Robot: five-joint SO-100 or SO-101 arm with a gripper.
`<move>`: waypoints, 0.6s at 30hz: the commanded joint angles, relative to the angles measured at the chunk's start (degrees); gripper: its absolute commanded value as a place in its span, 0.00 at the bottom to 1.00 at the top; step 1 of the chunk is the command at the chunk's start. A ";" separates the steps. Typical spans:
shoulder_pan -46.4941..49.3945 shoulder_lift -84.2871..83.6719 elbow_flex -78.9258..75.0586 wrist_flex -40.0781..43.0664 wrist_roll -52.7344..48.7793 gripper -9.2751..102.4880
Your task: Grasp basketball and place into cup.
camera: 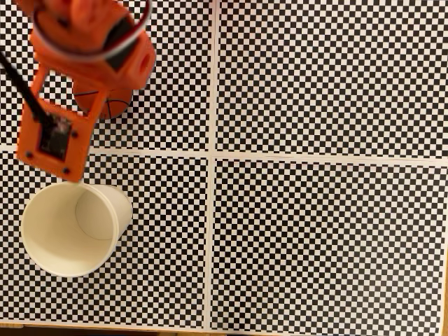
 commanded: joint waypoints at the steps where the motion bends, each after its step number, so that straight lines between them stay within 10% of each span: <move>1: 1.05 -2.02 -4.57 0.26 0.26 0.60; 18: 3.87 -8.53 -6.94 -0.53 -1.85 0.54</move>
